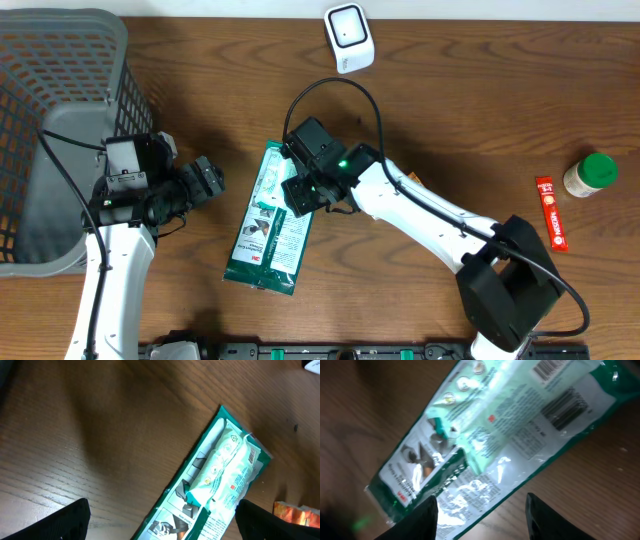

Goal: Scan the item barcode
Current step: 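Move the right gripper over the small light-green wipes packet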

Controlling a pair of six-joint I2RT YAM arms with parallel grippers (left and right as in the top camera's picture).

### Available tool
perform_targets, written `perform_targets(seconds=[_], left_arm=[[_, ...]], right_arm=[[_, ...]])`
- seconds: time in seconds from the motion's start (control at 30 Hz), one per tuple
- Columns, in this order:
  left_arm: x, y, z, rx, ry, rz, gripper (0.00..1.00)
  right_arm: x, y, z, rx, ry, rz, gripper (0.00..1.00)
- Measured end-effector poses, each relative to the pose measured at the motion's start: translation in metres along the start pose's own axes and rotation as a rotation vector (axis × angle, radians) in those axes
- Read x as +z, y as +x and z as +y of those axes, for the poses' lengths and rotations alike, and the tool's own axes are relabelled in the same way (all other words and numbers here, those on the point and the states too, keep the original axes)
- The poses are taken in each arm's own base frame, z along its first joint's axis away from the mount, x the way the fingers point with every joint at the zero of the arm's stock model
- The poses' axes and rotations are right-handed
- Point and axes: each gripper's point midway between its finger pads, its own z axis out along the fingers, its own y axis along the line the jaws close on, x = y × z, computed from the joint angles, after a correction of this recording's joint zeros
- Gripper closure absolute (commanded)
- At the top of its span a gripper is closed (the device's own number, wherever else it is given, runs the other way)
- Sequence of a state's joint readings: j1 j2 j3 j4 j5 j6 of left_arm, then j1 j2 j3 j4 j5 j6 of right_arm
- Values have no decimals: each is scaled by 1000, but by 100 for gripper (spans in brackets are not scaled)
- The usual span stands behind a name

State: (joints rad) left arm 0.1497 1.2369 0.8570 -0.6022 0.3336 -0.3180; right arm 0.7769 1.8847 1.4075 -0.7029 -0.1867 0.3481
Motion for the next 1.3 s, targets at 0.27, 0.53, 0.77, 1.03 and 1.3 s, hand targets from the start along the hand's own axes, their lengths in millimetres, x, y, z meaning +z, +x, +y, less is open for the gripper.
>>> perform_targets(seconds=[0.27,0.53,0.77,1.03,1.3], left_arm=[[0,0,0,0,0,0,7],[0,0,0,0,0,0,7],[0,0,0,0,0,0,7],[0,0,0,0,0,0,7],[0,0,0,0,0,0,7]], right_arm=[[-17,6,-24,21,32,32,43],[-67,22,-76,61,118,77,41],[-86,48,-136,105,340,175,67],[-94,49,-159,136,404,179,99],[-75,6,-111,121,139,15,59]])
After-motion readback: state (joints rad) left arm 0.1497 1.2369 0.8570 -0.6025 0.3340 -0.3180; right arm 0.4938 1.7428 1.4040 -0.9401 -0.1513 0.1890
